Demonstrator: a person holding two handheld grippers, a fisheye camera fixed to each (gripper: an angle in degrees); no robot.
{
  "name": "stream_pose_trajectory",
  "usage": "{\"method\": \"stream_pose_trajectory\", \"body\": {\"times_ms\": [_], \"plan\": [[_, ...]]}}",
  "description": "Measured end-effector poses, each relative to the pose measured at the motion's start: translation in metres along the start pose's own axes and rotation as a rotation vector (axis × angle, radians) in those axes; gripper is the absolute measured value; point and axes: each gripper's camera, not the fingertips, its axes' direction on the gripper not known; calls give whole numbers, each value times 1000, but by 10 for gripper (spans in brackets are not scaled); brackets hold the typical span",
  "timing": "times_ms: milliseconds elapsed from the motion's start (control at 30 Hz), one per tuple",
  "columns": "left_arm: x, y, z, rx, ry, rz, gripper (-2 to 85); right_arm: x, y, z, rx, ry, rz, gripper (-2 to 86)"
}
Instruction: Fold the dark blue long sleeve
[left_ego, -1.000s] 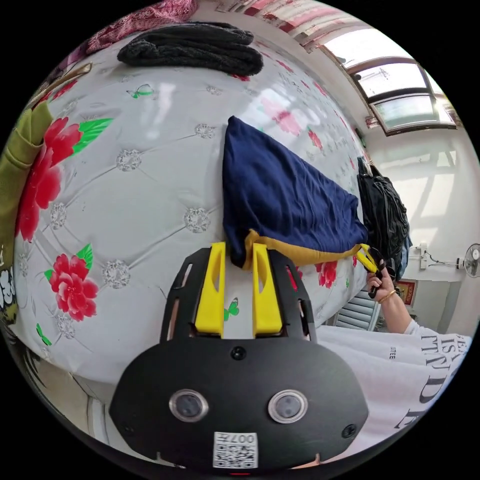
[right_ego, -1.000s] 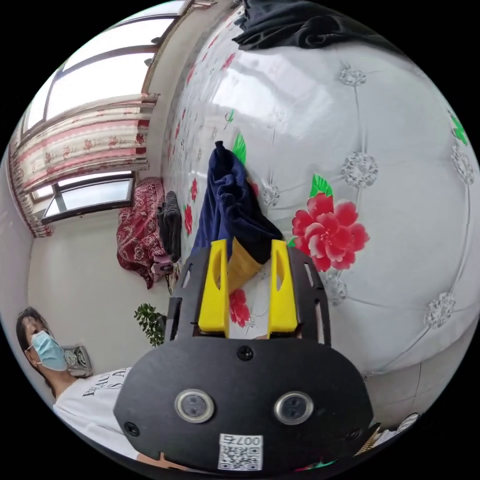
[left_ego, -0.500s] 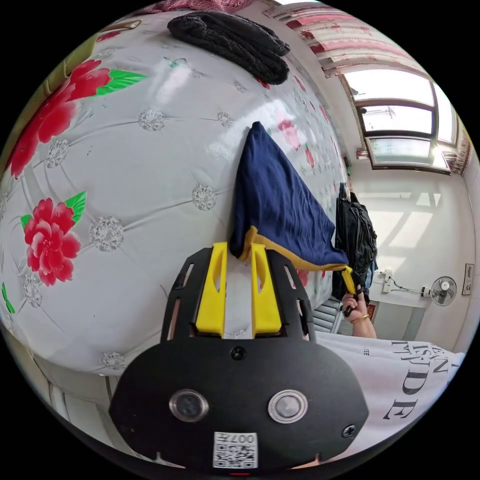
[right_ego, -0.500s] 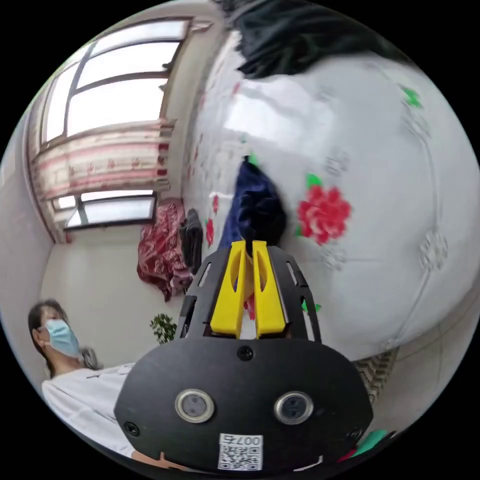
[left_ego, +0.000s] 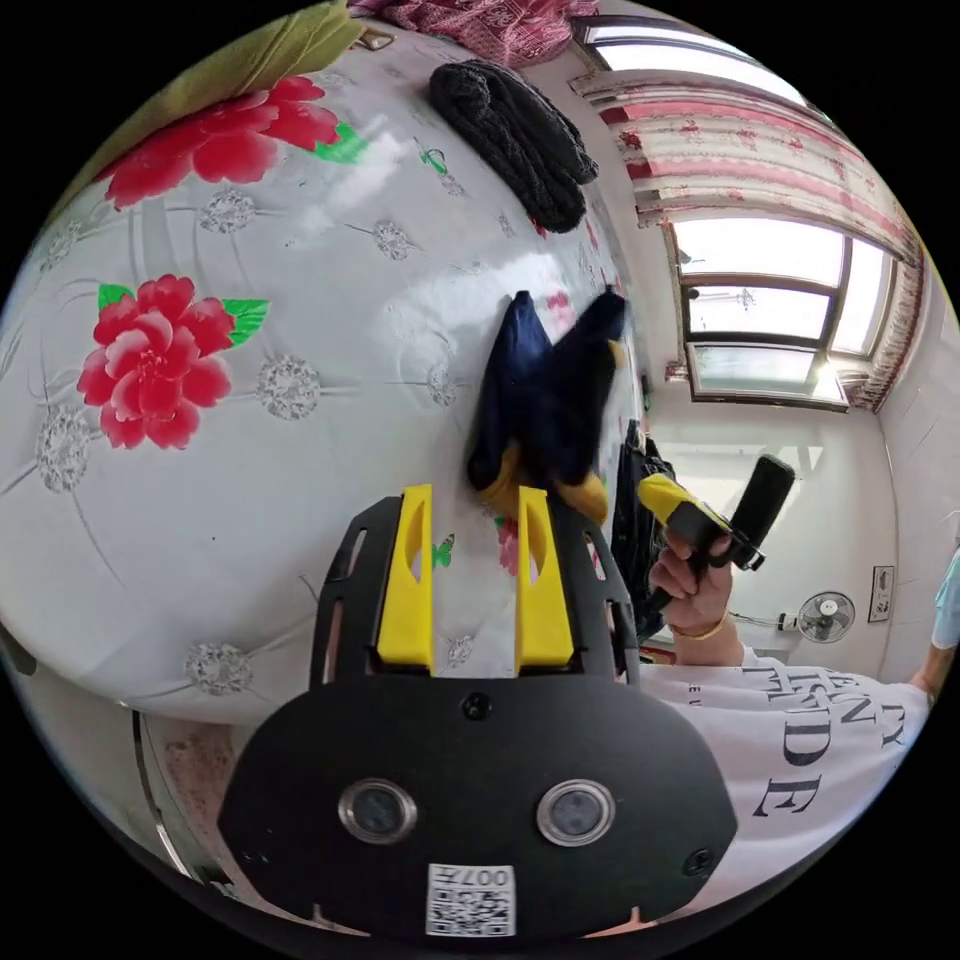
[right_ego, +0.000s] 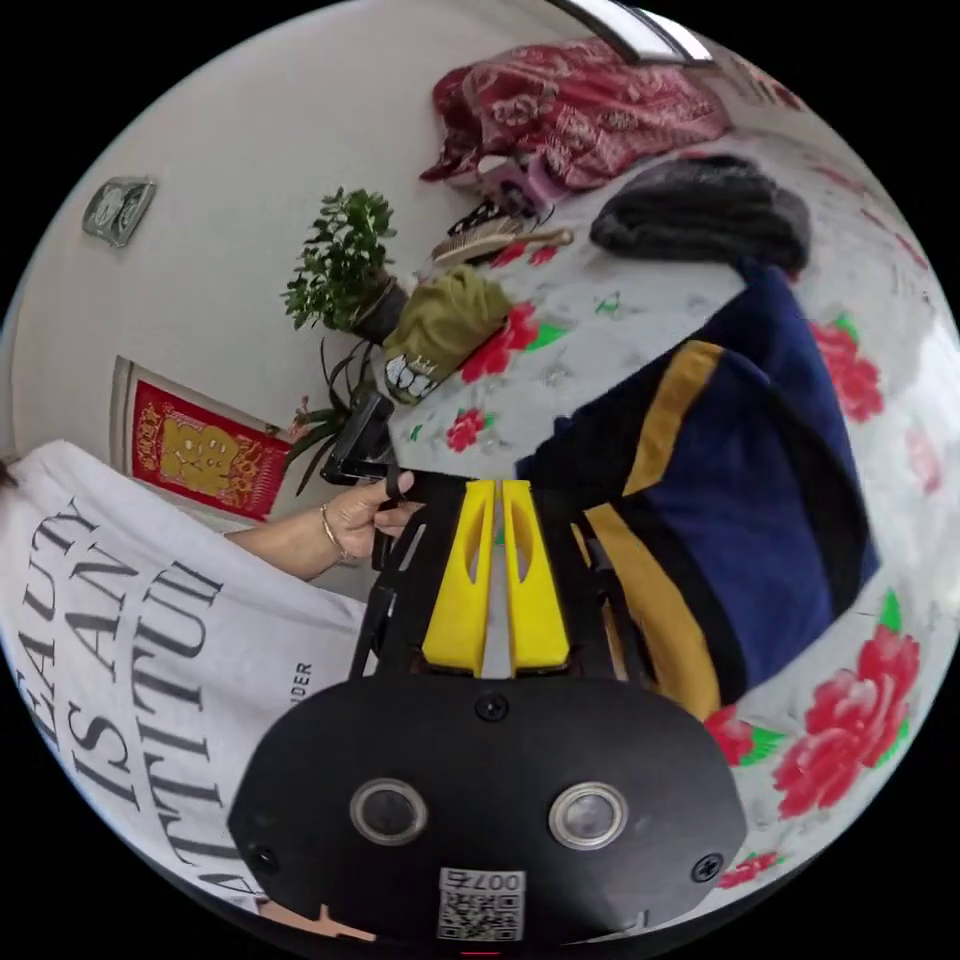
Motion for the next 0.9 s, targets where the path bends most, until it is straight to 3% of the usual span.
{"method": "stream_pose_trajectory", "body": {"times_ms": [100, 267, 333, 500, 633, 733, 900], "plan": [[-11, 8, -9, 5, 52, -16, 135, 34, 8, 42, -62, -119, 94, 15], [-11, 8, -10, 14, 135, 10, 168, 106, 75, -41, 122, -126, 268, 51], [-6, 3, -3, 1, 160, 21, 178, 161, 128, -92, 242, -122, 435, 72], [11, -19, 16, -38, 167, 33, 177, 256, 219, -118, 354, -277, 719, 102], [10, -36, 21, -73, 74, -39, 100, 301, 221, -81, 263, -391, 758, 98], [10, -39, 9, -39, 147, -62, 75, 321, 216, -59, 238, -553, 779, 79], [46, -38, -25, -9, 258, 20, 70, 302, 211, -106, 269, -561, 660, 52]]}}
